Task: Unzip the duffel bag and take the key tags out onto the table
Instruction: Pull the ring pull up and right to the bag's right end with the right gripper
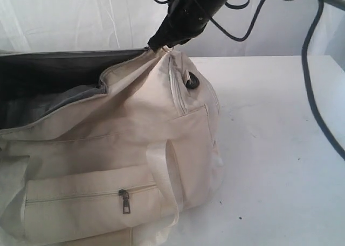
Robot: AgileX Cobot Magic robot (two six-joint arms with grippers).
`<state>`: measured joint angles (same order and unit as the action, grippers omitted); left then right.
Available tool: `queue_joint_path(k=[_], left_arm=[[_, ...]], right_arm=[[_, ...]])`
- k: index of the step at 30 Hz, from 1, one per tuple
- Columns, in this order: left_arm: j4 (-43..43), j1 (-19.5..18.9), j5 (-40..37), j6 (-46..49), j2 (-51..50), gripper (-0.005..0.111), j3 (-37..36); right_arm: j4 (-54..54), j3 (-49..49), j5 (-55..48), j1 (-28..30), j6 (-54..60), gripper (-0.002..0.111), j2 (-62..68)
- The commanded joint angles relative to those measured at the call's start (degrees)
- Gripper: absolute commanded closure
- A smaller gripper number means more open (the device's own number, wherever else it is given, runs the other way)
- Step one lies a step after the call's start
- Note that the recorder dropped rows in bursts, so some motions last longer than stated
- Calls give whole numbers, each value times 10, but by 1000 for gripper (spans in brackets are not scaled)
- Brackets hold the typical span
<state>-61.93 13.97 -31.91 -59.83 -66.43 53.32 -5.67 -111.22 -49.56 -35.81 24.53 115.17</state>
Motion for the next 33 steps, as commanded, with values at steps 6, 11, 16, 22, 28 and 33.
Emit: queue_joint_path(k=[6, 11, 16, 22, 28, 33], left_arm=[[-91, -13, -32, -4, 19, 107, 14], [-91, -13, -35, -4, 18, 107, 14], [-91, -13, -19, -4, 18, 107, 14], [-56, -13, 106, 2, 18, 107, 14], [-54, -13, 189, 18, 18, 87, 14], [-54, -13, 189, 30, 18, 36, 14]], right_arm=[[25, 4, -115, 54, -4, 108, -76], [39, 4, -115, 70, -4, 108, -97], [37, 5, -106, 92, -23, 108, -99], [-87, 6, -73, 92, -2, 108, -99], [-114, 6, -73, 92, 10, 108, -98], [-118, 6, -73, 92, 10, 108, -98]])
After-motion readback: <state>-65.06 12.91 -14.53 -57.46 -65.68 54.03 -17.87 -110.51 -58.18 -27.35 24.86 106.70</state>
